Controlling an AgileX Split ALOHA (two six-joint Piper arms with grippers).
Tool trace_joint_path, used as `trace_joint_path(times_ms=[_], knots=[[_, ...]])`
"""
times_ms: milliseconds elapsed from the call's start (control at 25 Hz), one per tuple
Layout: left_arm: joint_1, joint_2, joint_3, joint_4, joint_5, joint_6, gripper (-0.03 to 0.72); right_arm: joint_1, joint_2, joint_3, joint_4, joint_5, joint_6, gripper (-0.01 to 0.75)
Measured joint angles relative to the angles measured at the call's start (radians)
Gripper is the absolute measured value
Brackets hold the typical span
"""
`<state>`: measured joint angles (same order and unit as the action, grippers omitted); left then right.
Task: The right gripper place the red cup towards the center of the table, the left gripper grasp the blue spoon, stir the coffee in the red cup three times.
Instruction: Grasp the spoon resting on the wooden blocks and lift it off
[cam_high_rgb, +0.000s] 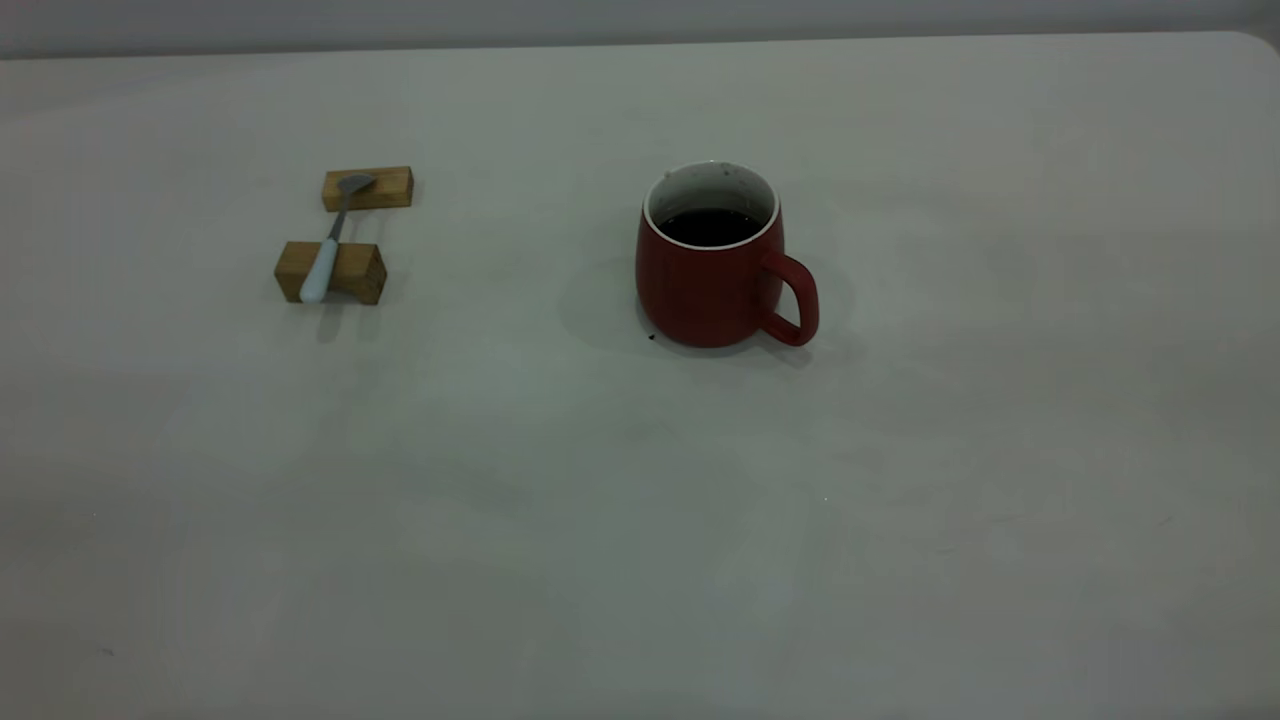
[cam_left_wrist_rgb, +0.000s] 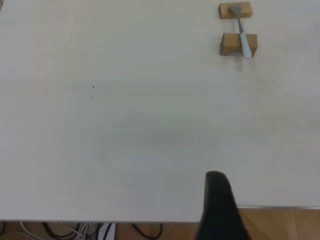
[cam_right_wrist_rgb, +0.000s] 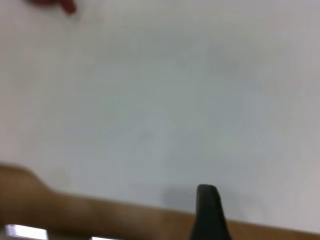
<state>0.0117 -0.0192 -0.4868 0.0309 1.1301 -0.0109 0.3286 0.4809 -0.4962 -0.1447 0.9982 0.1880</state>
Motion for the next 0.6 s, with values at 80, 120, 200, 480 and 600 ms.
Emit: trace_joint_path(times_ms=[80,120,200,480,600], knots=[[0.000,0.000,0.000,0.000,0.000,0.000,0.570,-0.054,-0.109,0.006,0.013,0.000,-0.019,0.593],[0.000,0.000,0.000,0.000,0.000,0.000,0.570,-0.074,-0.155,0.006,0.020,0.000,-0.031,0.593],[0.000,0.000,0.000,0.000,0.000,0.000,0.570,-0.119,-0.227,0.006,0.032,0.000,-0.062,0.593],[0.000,0.000,0.000,0.000,0.000,0.000,0.570,-0.253,-0.426,0.006,0.129,0.008,-0.214,0.593],[0.000,0.000,0.000,0.000,0.000,0.000,0.570,-0.308,-0.459,0.006,0.178,0.023,-0.262,0.593]])
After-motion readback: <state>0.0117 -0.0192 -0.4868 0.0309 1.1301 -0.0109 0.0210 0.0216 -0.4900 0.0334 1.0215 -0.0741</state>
